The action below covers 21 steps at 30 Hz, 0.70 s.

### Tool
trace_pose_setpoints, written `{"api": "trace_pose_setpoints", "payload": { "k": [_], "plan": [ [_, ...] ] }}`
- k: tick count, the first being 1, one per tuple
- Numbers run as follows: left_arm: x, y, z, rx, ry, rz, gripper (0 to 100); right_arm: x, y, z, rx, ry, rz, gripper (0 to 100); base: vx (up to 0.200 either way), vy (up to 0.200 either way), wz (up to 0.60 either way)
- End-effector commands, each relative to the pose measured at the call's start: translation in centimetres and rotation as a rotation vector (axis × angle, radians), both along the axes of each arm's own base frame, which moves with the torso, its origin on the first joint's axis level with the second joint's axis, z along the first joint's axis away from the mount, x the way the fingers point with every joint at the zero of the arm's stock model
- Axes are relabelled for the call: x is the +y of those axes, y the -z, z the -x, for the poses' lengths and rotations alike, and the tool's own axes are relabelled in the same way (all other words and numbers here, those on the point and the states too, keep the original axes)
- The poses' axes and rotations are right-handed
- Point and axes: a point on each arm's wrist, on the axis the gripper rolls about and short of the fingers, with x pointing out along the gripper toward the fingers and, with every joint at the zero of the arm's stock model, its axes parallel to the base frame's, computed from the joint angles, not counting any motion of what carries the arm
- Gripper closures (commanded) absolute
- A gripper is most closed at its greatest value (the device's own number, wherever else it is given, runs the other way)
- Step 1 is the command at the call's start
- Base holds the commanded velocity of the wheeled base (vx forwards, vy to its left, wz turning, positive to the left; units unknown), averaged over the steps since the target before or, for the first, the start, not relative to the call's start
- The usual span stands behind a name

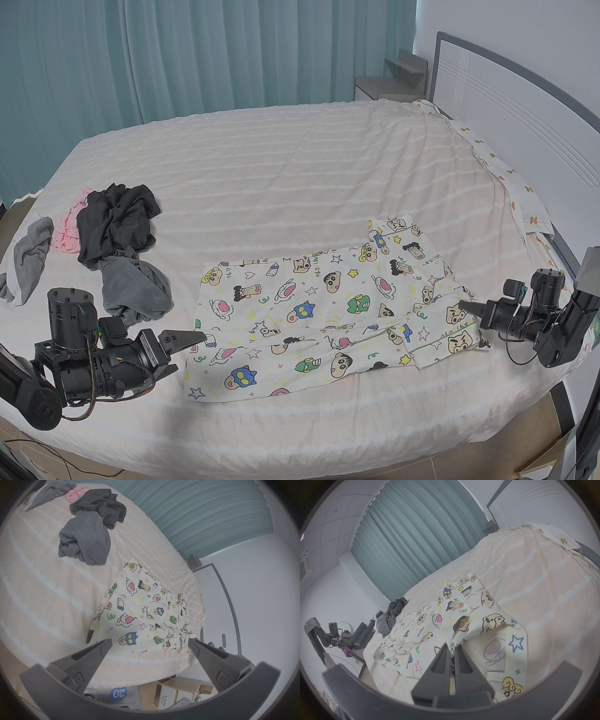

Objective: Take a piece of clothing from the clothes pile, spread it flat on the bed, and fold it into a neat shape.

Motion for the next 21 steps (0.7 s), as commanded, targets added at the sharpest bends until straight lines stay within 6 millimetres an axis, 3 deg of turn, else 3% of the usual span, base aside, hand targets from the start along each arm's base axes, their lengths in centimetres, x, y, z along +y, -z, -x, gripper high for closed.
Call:
{"api": "trace_pose_setpoints", "payload": {
  "k": [1, 7, 18, 19, 21],
  "plan": [
    [0.0, 0.1, 0.0, 0.003, 0.0, 0.0, 0, -0.2, -0.4, -0.9, -0.017, 0.006, 0.003, 100, 0.0, 0.0, 0.0],
    [0.0, 0.3, -0.1, 0.014, 0.0, -0.003, 0, -0.6, 0.3, -1.8, 0.007, 0.015, 0.0, 100, 0.0, 0.0, 0.0],
    [0.0, 0.2, -0.2, 0.008, 0.0, -0.002, 0, -0.8, 1.7, -1.8, 0.049, 0.023, -0.004, 100, 0.0, 0.0, 0.0],
    [-0.1, 0.2, -0.2, 0.008, 0.001, -0.002, 0, -0.8, 1.6, -1.7, 0.048, 0.023, -0.004, 0, 0.0, 0.0, 0.0],
    [-0.1, 0.2, -0.2, 0.006, 0.002, -0.003, 0, -0.9, 1.5, -1.5, 0.045, 0.024, -0.006, 0, 0.0, 0.0, 0.0]
  ]
}}
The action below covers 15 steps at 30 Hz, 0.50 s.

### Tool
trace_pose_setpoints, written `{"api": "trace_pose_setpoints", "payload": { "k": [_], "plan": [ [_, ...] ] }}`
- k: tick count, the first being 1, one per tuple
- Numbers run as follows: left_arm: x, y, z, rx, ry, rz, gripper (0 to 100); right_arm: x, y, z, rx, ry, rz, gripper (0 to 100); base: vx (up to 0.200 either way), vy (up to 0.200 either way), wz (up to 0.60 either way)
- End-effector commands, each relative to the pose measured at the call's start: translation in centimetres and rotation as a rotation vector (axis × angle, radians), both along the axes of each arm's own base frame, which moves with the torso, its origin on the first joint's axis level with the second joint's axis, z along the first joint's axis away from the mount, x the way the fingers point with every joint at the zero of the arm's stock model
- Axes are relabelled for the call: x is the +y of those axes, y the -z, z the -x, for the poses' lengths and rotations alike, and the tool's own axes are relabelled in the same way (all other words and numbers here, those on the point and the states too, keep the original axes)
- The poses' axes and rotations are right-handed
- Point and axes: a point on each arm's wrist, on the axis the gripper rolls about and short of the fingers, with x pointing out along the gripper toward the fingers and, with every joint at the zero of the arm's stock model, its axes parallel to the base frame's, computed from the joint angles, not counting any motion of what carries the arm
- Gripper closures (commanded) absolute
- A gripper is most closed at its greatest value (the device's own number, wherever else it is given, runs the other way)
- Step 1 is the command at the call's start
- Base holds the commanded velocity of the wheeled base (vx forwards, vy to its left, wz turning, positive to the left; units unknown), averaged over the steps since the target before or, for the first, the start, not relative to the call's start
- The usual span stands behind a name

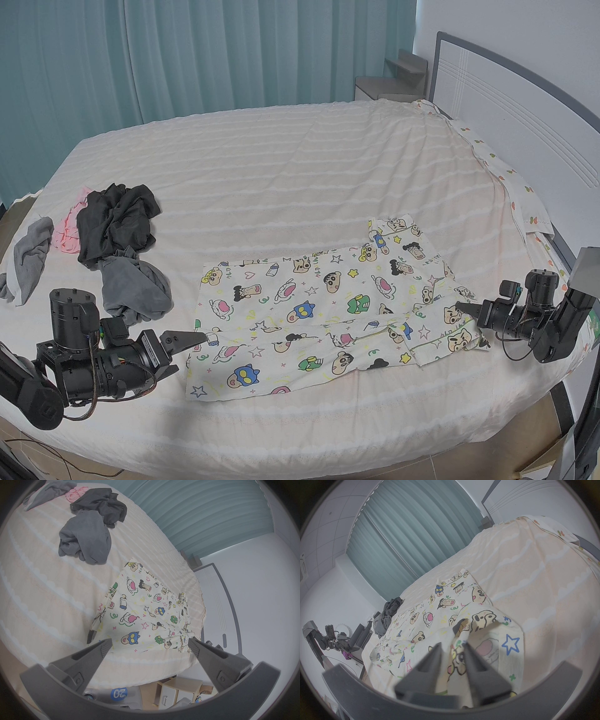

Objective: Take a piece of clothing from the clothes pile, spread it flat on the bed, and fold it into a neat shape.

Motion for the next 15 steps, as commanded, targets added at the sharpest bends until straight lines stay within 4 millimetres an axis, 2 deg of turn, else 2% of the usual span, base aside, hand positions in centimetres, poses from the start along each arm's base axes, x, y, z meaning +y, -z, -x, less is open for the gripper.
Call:
{"api": "trace_pose_setpoints", "payload": {
  "k": [1, 12, 15],
  "plan": [
    [-0.2, -0.1, -0.1, -0.003, 0.005, 0.001, 0, -0.1, 0.0, 0.4, 0.006, 0.003, -0.003, 0, 0.0, 0.0, 0.0],
    [-0.5, -0.3, 0.0, 0.005, -0.004, 0.027, 0, 0.3, -2.7, 3.8, 0.006, 0.082, -0.074, 0, 0.0, 0.0, 0.0],
    [-0.5, -0.3, 0.0, 0.006, 0.0, 0.029, 0, 0.7, -2.7, 4.7, -0.018, 0.073, -0.076, 0, 0.2, 0.0, 0.0]
  ]
}}
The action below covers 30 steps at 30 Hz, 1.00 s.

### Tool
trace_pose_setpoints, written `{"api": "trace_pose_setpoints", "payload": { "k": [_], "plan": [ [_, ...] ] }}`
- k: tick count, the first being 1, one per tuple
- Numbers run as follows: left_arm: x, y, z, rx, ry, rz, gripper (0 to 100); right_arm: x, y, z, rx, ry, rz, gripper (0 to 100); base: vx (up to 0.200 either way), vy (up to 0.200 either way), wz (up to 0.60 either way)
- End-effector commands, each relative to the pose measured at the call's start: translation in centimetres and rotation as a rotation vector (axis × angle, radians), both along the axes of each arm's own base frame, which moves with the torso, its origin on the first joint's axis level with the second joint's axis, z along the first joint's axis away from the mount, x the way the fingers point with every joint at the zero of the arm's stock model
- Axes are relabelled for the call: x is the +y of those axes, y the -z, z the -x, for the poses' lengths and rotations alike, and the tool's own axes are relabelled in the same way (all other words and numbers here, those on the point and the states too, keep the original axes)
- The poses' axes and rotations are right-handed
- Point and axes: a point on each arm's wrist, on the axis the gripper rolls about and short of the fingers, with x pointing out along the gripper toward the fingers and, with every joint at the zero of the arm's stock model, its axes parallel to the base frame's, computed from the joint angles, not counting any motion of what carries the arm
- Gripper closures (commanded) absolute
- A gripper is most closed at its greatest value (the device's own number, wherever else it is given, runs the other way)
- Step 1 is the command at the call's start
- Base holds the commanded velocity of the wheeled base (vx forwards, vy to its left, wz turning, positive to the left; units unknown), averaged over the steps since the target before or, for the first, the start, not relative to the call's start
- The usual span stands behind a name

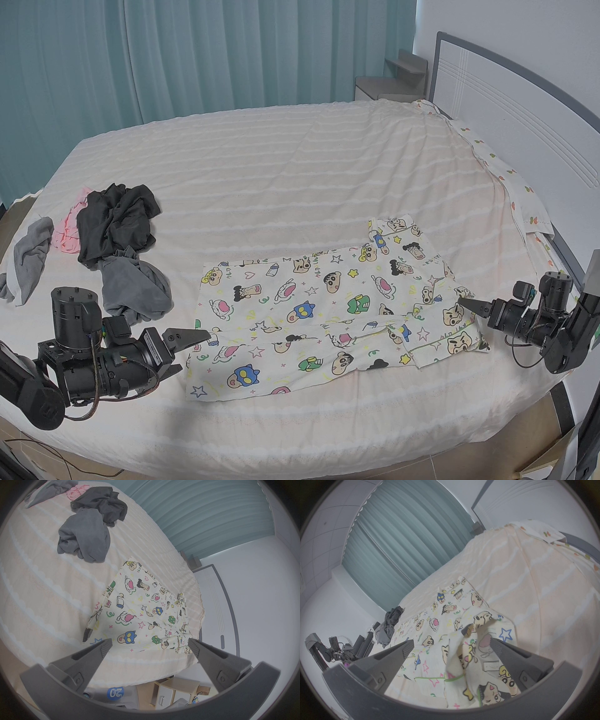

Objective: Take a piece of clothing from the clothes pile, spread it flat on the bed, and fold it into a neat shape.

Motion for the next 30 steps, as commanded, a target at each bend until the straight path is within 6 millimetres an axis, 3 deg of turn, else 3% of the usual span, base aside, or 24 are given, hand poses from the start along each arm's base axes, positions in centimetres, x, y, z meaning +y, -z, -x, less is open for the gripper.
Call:
{"api": "trace_pose_setpoints", "payload": {
  "k": [1, 3, 27, 30],
  "plan": [
    [-0.1, 0.0, 0.1, 0.002, 0.006, 0.004, 0, 0.7, -0.7, 1.5, -0.034, -0.008, -0.001, 0, 0.2, 0.0, 0.0],
    [-0.3, 0.1, 0.2, 0.006, 0.014, 0.002, 0, 1.0, -0.8, 1.7, -0.047, -0.016, 0.001, 0, 0.2, 0.0, 0.0],
    [-0.7, 0.6, -0.4, 0.041, -0.007, 0.04, 0, 1.1, -2.0, 2.5, -0.073, -0.019, -0.018, 0, 0.0, 0.0, 0.0],
    [-0.7, 0.5, -0.5, 0.04, -0.011, 0.048, 0, 1.1, -2.0, 2.5, -0.071, -0.02, -0.02, 0, 0.0, -0.2, 0.0]
  ]
}}
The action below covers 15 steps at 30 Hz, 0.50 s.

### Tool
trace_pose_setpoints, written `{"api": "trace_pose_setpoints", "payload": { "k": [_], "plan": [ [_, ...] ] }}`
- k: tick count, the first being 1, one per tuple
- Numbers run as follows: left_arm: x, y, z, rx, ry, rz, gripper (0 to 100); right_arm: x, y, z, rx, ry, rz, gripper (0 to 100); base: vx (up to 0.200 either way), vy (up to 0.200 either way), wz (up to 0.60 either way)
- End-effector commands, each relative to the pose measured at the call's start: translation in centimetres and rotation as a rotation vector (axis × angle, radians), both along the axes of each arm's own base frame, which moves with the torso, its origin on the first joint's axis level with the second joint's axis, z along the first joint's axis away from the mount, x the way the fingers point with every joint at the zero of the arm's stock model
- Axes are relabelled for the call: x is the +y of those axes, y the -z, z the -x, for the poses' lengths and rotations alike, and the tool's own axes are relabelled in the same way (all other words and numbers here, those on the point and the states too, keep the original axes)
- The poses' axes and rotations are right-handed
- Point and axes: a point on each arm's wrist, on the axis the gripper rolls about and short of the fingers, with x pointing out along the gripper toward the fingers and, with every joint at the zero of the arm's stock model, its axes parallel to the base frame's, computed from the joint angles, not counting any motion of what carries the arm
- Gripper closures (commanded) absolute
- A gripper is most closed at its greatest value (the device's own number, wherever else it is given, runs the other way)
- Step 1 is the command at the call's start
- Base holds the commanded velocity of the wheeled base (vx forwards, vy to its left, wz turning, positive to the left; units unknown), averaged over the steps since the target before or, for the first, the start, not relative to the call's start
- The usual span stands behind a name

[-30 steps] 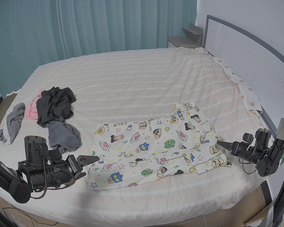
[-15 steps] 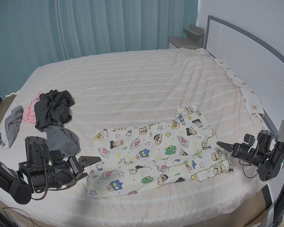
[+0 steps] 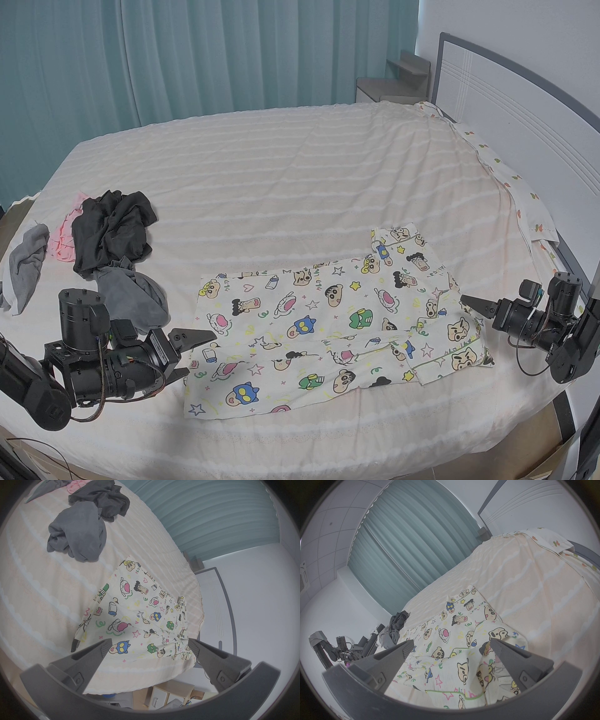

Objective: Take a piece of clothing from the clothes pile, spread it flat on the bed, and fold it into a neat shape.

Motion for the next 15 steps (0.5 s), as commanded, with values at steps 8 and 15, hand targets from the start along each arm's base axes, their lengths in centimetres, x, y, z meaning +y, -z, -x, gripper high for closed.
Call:
{"api": "trace_pose_setpoints", "payload": {
  "k": [8, 15],
  "plan": [
    [-0.23, 0.14, -0.18, 0.007, 0.006, 0.001, 0, -0.01, -0.15, 0.09, -0.006, -0.002, 0.0, 0, 0.0, -0.2, 0.0],
    [-0.24, 0.09, -0.23, -0.01, 0.007, 0.005, 0, 0.04, -0.12, 0.12, -0.002, -0.003, 0.0, 0, 0.0, -0.029, 0.0]
  ]
}}
